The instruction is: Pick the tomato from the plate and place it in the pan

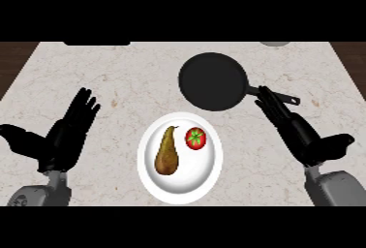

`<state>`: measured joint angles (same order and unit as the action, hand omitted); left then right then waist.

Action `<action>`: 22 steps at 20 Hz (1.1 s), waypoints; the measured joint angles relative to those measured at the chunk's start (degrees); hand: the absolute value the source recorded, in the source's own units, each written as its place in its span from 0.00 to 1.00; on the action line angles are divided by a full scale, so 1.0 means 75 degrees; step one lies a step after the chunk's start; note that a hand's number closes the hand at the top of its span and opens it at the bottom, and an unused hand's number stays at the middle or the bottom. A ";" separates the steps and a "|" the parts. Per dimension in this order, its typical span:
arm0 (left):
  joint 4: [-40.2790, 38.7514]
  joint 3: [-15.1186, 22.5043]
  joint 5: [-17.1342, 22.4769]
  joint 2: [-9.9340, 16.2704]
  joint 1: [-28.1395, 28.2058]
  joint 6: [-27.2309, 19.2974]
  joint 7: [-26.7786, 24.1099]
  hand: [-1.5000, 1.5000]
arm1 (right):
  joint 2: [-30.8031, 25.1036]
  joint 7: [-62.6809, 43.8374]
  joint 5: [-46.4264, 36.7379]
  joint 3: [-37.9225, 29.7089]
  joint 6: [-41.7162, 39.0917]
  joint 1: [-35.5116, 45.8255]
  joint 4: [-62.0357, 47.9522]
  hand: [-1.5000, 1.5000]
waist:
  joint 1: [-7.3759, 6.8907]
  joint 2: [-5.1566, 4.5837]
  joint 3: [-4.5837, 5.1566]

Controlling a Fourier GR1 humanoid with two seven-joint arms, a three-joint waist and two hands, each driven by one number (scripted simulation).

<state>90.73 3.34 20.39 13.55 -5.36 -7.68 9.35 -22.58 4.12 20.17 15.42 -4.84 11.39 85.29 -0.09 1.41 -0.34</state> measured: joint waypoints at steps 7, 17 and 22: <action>-0.0141 0.0088 -0.0991 0.0409 -0.0609 -0.0193 -0.0458 0.50 | 0.0297 0.0163 -0.0267 0.1109 -0.1826 0.1399 -0.1043 1.00 | -0.0441 -0.0286 0.0019; -0.0654 -0.0099 -0.1529 0.0602 -0.0913 -0.0407 -0.0662 0.50 | -0.0644 0.3353 -0.2537 0.0469 -0.1121 0.2155 -0.2223 0.00 | -0.0082 -0.0234 0.0035; -0.0767 -0.0207 -0.1536 0.0665 -0.0940 -0.0300 -0.0677 0.50 | -0.1633 0.3056 -0.2998 0.0417 -0.2000 0.3035 -0.2082 0.00 | -0.0051 -0.0201 0.0049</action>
<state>84.98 1.78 8.87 18.54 -12.40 -9.94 4.27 -34.83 27.04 -2.32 18.55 -19.84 34.15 69.67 -0.47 -0.09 0.03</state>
